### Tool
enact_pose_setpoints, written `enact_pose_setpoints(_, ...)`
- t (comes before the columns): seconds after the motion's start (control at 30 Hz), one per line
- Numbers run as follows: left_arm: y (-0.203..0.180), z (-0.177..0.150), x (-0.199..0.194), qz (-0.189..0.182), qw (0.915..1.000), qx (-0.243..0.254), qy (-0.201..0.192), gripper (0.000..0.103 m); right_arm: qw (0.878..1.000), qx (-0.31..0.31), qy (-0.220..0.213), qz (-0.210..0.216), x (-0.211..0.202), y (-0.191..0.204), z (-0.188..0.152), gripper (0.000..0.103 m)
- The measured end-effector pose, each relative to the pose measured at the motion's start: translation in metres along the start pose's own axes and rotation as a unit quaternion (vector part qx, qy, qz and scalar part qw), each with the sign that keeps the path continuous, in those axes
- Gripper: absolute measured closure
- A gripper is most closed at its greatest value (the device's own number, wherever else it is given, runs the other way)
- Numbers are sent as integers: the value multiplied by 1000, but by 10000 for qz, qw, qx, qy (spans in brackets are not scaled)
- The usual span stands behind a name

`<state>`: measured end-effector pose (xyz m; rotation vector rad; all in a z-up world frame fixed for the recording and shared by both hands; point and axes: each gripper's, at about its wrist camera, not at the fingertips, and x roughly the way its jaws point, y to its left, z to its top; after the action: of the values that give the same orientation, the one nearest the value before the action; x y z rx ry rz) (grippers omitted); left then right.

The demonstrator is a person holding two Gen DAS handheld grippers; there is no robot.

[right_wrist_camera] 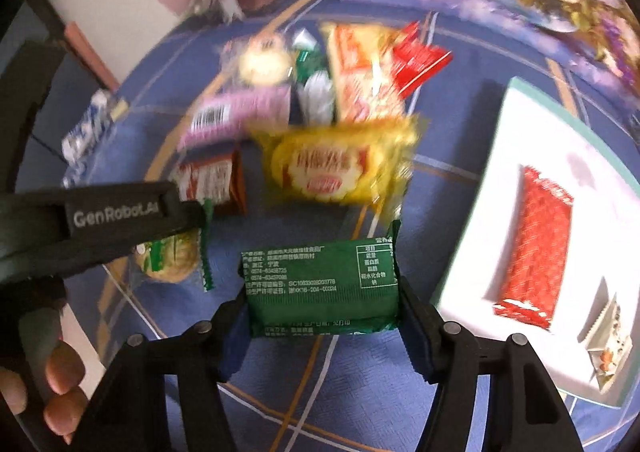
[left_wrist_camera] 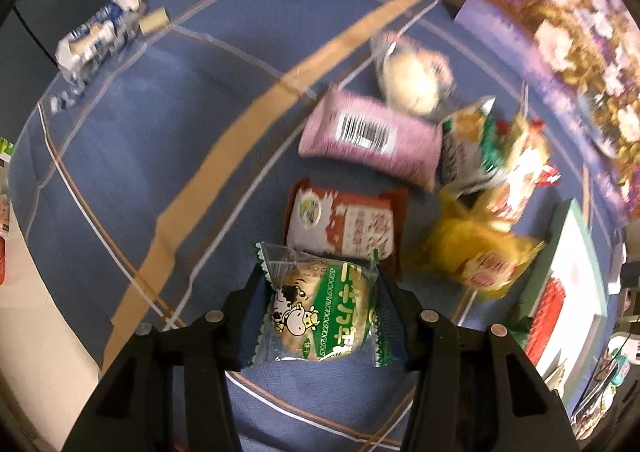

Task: Organize snacks
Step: 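Carry both green snacks to the white tray and release them inside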

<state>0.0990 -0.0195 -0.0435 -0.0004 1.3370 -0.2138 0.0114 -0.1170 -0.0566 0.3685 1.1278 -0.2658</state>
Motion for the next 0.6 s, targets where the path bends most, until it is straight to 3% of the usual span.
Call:
enact_pose_setpoints(0.13, -14, 4, -19, -145, 9995, 59, -288, 49, 9994, 273, -228, -37, -21, -18, 3, 36)
enact_pose_setpoints(0.27, -38, -7, -30, -335, 9978, 327, -472, 49, 9956, 730, -411, -413, -42, -59, 6, 36)
enact_pose_setpoints(0.4, -64, -22, -34, -493, 9937, 798, -620, 49, 9870, 1434, -472, -561, -62, -115, 2, 36)
enact_pose_setpoints(0.6, -138, -48, -29, -786, 9799, 1700, -684, 49, 9711, 2057, -581, -1067, -76, -175, -6, 36)
